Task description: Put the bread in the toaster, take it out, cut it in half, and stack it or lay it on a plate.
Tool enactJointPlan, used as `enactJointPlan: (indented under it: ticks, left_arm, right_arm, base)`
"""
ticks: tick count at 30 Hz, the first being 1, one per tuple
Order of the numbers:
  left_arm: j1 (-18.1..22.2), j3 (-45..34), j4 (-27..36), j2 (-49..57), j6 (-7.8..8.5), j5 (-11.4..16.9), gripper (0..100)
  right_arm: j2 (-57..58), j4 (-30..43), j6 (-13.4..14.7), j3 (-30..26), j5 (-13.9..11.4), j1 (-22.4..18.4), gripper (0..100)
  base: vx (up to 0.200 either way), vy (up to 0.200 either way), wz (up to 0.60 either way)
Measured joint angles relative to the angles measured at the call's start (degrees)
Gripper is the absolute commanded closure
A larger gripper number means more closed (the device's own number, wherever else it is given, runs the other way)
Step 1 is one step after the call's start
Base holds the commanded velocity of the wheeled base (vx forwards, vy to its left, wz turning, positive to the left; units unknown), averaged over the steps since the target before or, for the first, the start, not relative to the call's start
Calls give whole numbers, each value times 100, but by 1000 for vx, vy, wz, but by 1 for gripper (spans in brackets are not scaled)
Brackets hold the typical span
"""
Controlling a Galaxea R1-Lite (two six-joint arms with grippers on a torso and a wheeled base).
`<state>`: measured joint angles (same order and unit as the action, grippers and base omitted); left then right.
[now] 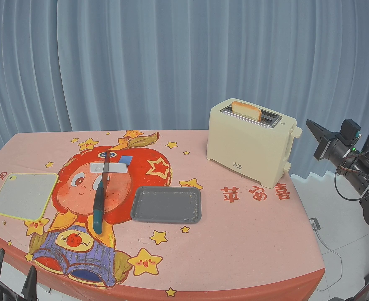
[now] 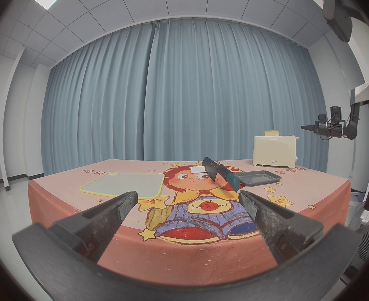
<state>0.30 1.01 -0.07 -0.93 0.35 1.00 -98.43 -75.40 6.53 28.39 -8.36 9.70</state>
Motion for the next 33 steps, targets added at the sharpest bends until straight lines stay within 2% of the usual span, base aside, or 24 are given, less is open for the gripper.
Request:
enactJointPlan:
  ticks: [16, 33]
  left_arm:
    - [0, 0, 0, 0, 2, -2, 0]
    - [0, 0, 0, 0, 2, 0, 0]
  right_arm:
    - [-249, -1, 4, 190, -63, -282, 100]
    - [-535, -11, 28, 254, -63, -222, 100]
  base:
    - [0, 0, 0]
    - [0, 0, 0]
